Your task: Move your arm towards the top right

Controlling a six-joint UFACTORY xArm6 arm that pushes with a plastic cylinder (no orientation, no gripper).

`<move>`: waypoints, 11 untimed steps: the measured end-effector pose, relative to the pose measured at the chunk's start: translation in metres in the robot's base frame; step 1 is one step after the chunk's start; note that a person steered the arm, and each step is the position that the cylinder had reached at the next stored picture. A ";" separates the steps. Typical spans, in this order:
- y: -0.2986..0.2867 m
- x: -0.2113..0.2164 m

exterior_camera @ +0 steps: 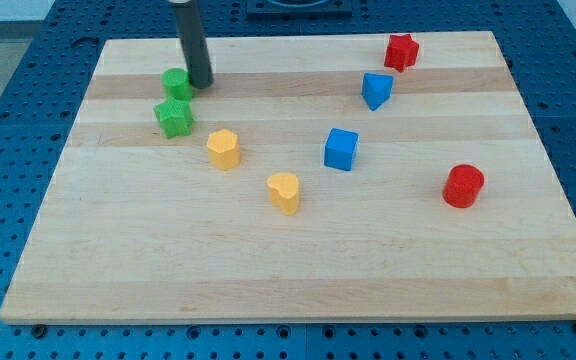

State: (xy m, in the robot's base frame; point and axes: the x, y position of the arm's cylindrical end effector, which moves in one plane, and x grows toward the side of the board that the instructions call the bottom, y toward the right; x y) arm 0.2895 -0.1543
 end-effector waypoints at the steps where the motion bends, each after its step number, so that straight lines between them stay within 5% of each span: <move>1: -0.037 0.000; 2: -0.047 0.000; 4: 0.036 -0.041; 7: 0.076 -0.030; 9: 0.223 -0.063; 11: 0.291 -0.097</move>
